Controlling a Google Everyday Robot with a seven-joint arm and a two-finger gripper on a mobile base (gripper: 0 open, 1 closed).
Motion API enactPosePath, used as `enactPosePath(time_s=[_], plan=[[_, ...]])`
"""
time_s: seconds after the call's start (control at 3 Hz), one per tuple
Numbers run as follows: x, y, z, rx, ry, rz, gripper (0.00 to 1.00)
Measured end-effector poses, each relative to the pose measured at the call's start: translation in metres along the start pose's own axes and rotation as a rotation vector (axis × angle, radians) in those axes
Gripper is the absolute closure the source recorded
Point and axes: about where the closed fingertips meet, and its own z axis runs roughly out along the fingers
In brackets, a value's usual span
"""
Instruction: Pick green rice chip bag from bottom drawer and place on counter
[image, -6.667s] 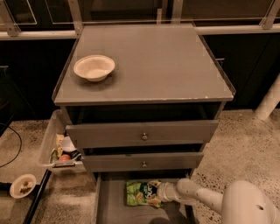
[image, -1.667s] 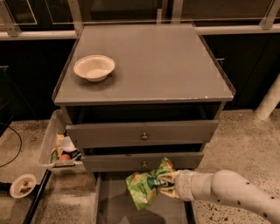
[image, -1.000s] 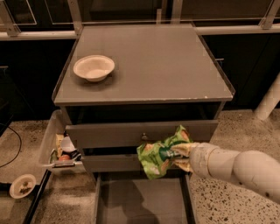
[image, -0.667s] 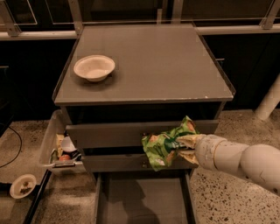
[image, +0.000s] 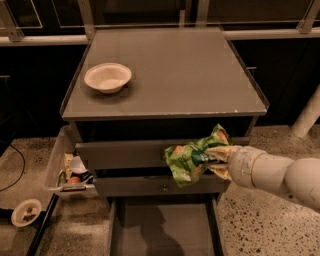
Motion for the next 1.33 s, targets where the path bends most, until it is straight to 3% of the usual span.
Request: enactPosePath(time_s=[0.67, 1.33], plan=[[0.001, -0.11, -0.048, 0.081, -0.043, -0.045, 1.0], [0.014, -0.218, -0.06, 0.122, -0.082, -0.011, 1.0]])
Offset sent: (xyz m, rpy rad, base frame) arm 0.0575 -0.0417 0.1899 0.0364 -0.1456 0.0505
